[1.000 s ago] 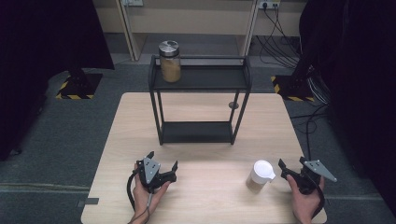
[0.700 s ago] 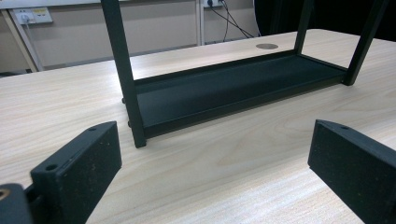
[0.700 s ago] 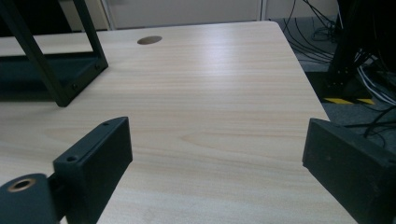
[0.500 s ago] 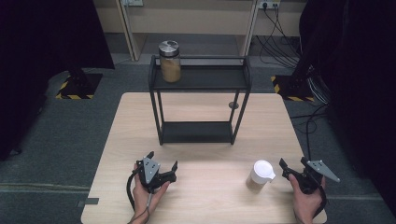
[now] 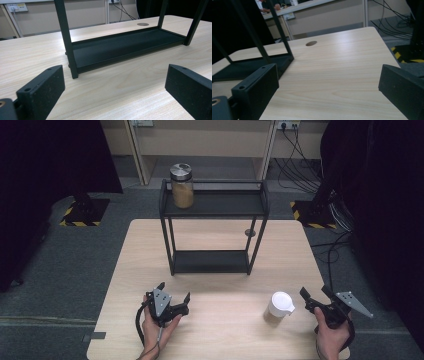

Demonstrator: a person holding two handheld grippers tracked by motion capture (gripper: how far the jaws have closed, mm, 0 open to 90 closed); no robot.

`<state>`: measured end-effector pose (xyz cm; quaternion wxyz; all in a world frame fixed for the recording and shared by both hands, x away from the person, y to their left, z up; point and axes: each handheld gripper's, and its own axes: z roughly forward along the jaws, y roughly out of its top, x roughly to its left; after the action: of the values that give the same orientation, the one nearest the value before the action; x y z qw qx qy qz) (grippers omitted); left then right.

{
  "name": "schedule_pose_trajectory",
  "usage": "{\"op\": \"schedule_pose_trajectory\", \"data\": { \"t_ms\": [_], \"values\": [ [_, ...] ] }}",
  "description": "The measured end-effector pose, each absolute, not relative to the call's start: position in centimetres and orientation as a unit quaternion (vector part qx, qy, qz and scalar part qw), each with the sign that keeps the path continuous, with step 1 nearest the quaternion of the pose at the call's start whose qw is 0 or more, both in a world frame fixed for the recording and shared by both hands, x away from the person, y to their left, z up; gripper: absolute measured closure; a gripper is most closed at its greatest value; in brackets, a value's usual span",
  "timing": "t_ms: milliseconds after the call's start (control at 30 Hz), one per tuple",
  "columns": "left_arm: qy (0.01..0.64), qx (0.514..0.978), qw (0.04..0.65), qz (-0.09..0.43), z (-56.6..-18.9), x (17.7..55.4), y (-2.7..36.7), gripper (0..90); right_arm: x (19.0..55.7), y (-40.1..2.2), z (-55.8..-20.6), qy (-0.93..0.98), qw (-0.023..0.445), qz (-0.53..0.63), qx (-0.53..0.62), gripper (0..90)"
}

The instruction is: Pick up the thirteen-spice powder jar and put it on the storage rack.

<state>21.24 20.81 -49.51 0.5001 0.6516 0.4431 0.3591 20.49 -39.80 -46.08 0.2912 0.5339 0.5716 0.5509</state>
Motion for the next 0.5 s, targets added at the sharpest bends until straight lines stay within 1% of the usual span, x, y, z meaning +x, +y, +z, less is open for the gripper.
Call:
{"op": "schedule_pose_trajectory", "data": {
  "t_ms": [200, 400, 500],
  "values": [
    [0.443, 0.651, 0.501, 0.359, -49.54, 21.21, 20.82, 2.0, 20.35, -39.29, -45.71, 0.581, 0.299, 0.551, 0.519, 3.1],
    [0.442, 0.652, 0.5, 0.36, -49.52, 21.23, 20.8, 2.0, 19.89, -39.29, -45.28, 0.575, 0.292, 0.576, 0.502, 3.1],
    [0.442, 0.652, 0.5, 0.36, -49.53, 21.22, 20.8, 2.0, 19.89, -39.43, -45.26, 0.575, 0.279, 0.598, 0.483, 2.8]
  ]
}}
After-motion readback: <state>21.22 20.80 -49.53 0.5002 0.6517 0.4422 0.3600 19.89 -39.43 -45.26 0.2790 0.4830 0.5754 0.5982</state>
